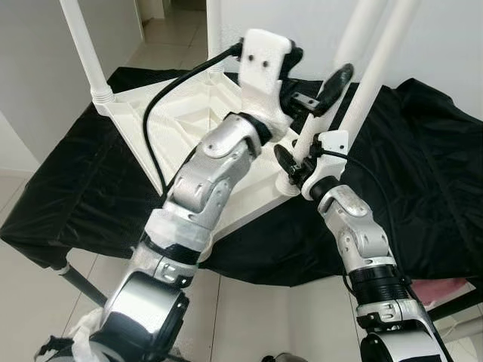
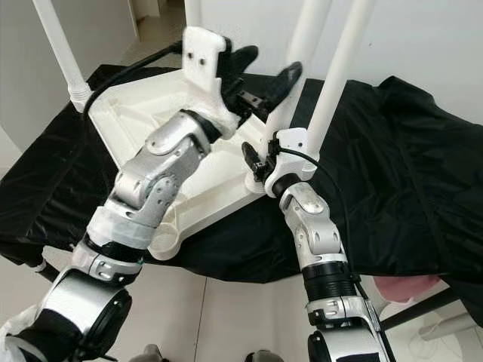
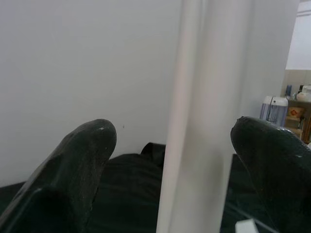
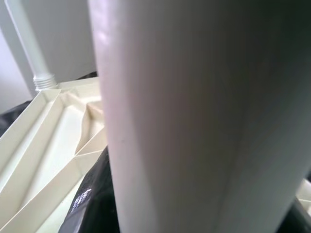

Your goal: Building children table

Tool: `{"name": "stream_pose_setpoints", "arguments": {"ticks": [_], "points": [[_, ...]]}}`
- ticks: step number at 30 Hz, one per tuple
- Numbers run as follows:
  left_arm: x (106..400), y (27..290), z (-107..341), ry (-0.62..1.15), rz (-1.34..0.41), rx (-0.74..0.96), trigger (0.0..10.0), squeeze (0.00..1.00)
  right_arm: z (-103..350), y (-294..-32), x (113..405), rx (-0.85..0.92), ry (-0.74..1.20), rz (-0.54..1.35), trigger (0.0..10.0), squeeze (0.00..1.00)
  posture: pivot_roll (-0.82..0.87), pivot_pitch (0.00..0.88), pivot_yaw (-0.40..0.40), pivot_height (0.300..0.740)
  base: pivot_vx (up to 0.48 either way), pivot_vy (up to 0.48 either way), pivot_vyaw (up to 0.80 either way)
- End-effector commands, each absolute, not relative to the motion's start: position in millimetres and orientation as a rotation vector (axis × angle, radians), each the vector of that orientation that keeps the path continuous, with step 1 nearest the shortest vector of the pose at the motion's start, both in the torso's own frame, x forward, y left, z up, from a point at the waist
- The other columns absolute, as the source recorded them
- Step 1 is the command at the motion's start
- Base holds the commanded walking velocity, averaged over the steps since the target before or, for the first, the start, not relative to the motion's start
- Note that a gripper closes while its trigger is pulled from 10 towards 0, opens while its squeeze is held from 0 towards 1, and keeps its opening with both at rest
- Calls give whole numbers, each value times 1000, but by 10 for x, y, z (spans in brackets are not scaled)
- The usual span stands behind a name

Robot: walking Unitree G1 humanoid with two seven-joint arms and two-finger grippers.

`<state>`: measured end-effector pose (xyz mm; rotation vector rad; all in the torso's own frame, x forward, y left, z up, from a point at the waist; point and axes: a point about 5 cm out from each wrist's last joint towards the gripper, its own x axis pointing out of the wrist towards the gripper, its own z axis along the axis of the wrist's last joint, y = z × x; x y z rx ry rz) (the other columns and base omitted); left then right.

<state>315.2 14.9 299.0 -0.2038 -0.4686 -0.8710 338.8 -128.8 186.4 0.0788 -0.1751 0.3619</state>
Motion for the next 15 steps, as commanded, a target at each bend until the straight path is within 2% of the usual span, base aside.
{"name": "stream_pose_setpoints", "arguments": {"ticks": [1, 6, 15], "points": [[3059, 160, 3031, -508, -1012, -193, 10000, 0, 1909, -1312, 3365, 84, -212, 345, 10000, 0, -54, 0, -3, 740, 0, 0, 0], [3079, 355, 2937, -485, -954, -216, 10000, 0, 1919, -1337, 3283, 105, -247, 321, 10000, 0, -58, 0, -6, 740, 0, 0, 0], [3102, 602, 2655, -396, -904, -98, 10000, 0, 1897, -1432, 3183, 110, -259, 279, 10000, 0, -62, 0, -8, 740, 0, 0, 0]]}}
